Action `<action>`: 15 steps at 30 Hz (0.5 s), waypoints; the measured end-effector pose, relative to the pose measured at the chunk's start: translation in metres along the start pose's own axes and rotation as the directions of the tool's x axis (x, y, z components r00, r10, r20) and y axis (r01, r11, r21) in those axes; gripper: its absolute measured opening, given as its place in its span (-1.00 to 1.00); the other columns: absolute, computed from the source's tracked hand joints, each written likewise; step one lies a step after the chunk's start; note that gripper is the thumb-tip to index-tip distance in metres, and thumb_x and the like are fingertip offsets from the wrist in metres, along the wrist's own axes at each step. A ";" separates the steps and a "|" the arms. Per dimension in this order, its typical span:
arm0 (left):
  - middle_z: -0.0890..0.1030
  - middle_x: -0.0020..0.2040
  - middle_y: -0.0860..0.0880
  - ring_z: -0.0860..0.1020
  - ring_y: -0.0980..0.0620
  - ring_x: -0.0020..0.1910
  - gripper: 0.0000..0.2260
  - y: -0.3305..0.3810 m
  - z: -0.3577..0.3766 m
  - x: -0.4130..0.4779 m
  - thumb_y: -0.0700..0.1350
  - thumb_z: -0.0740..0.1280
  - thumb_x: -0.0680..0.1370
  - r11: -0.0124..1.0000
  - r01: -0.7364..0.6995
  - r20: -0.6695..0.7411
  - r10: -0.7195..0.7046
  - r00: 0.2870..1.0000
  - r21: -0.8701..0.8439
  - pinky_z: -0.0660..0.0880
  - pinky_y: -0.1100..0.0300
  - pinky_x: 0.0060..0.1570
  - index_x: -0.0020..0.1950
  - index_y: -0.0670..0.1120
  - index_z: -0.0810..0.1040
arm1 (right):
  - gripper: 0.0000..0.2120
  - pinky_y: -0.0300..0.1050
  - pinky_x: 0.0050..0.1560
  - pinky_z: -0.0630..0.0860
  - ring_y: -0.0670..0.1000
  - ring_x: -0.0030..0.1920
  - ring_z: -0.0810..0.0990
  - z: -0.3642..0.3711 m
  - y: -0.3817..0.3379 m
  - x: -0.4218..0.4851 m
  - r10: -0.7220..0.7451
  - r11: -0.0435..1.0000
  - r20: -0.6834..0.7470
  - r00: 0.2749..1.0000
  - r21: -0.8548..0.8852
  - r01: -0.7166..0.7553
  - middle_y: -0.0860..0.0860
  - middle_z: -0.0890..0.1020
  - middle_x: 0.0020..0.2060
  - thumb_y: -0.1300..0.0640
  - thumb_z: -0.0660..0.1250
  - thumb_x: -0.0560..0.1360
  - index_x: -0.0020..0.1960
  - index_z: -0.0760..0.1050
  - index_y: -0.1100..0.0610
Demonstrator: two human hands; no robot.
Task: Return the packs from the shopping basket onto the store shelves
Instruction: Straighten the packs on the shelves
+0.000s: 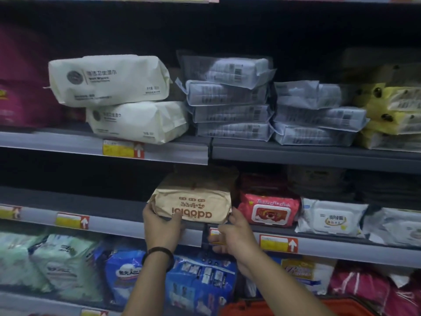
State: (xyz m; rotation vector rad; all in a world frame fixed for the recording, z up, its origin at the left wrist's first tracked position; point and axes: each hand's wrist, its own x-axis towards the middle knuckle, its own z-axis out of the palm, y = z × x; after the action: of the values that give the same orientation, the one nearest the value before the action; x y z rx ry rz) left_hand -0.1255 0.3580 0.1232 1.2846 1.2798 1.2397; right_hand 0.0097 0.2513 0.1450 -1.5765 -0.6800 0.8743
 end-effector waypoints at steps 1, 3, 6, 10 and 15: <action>0.53 0.35 -0.02 0.63 -0.17 0.18 -0.25 0.000 0.000 0.004 0.00 0.55 0.34 0.997 0.042 0.022 -0.041 0.999 -0.064 0.59 -0.21 0.21 0.41 0.15 0.23 | -0.49 -0.07 -0.34 0.60 0.12 -0.16 0.70 0.002 -0.001 0.001 0.007 1.000 0.005 1.000 0.028 -0.008 0.00 0.66 0.20 0.38 0.17 0.65 0.47 0.37 -0.08; 0.50 0.36 0.06 0.62 -0.15 0.18 -0.18 0.000 0.000 0.012 -0.07 0.56 0.40 0.985 0.101 0.050 -0.095 0.994 -0.141 0.59 -0.22 0.22 0.49 0.17 0.13 | -0.51 -0.04 -0.32 0.62 0.15 -0.16 0.70 0.004 -0.003 0.004 0.016 0.997 0.021 1.000 0.076 -0.017 0.02 0.66 0.19 0.39 0.17 0.67 0.40 0.37 -0.12; 0.61 0.27 0.02 0.64 -0.09 0.12 -0.38 -0.002 -0.007 0.019 -0.20 0.53 0.46 0.983 0.109 0.090 -0.096 0.991 -0.150 0.64 -0.10 0.08 0.44 0.00 0.34 | -0.46 -0.05 -0.29 0.60 0.10 -0.25 0.70 0.006 -0.002 0.006 0.027 0.997 0.038 0.999 0.076 -0.029 0.02 0.68 0.16 0.43 0.16 0.65 0.41 0.40 -0.12; 0.66 0.21 0.03 0.62 0.02 -0.04 -0.48 -0.001 -0.021 0.020 -0.33 0.45 0.50 0.972 0.031 0.071 -0.015 0.997 -0.235 0.54 0.11 -0.25 0.41 0.03 0.52 | -0.51 -0.14 -0.32 0.53 -0.02 -0.29 0.58 0.003 -0.006 0.001 -0.053 0.995 -0.010 0.999 0.081 0.054 0.03 0.74 0.01 0.46 0.26 0.58 0.26 0.55 -0.10; 0.64 0.22 0.07 0.62 -0.05 0.04 -0.55 0.011 -0.028 0.020 -0.23 0.50 0.51 0.945 -0.115 0.073 0.144 0.987 -0.307 0.65 -0.03 0.06 0.29 0.20 0.57 | -0.29 -0.12 -0.02 0.61 -0.03 0.01 0.65 -0.003 -0.015 -0.007 -0.247 0.968 -0.038 0.968 0.034 0.248 -0.03 0.68 0.15 0.39 0.40 0.58 0.47 0.34 -0.29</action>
State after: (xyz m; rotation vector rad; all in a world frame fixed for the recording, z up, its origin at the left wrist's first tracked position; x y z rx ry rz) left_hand -0.1533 0.3757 0.1377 1.2017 0.9075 1.3897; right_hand 0.0092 0.2465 0.1609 -1.4321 -0.8121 0.6701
